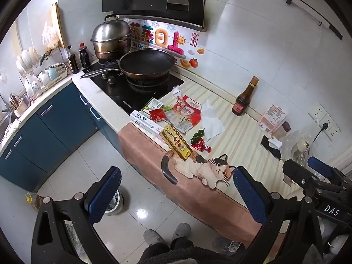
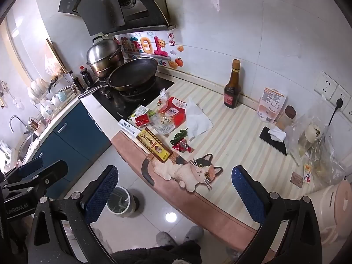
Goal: Collect trash
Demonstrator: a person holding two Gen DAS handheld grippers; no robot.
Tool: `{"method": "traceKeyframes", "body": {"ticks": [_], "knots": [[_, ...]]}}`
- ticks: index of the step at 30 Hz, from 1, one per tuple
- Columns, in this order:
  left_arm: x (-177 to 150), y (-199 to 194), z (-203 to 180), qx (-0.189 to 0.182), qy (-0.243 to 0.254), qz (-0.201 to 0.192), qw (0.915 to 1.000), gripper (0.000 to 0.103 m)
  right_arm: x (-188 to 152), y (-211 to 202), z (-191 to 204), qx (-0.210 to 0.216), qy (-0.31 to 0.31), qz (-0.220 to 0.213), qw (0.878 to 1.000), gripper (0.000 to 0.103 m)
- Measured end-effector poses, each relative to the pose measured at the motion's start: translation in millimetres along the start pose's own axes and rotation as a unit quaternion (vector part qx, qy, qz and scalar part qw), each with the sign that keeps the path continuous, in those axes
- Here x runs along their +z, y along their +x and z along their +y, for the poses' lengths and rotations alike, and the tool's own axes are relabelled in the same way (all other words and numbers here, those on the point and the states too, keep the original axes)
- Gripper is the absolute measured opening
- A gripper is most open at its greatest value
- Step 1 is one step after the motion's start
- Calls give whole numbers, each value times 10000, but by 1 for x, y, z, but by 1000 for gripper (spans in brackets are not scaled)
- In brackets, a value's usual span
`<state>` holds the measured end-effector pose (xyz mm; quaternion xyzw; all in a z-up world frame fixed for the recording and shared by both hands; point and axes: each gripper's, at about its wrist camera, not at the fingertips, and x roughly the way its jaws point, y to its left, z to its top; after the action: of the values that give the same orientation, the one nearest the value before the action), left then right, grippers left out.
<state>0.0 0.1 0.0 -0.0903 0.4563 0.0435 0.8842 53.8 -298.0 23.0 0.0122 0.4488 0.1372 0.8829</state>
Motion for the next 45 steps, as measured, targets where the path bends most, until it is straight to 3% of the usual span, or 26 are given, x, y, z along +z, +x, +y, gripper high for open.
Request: {"method": "traceKeyframes", "body": {"ticks": [45], "knots": [[4,-4,-2,18,78,-138,9999,103,8,-2,20,71,24,-87,9999,103]]}}
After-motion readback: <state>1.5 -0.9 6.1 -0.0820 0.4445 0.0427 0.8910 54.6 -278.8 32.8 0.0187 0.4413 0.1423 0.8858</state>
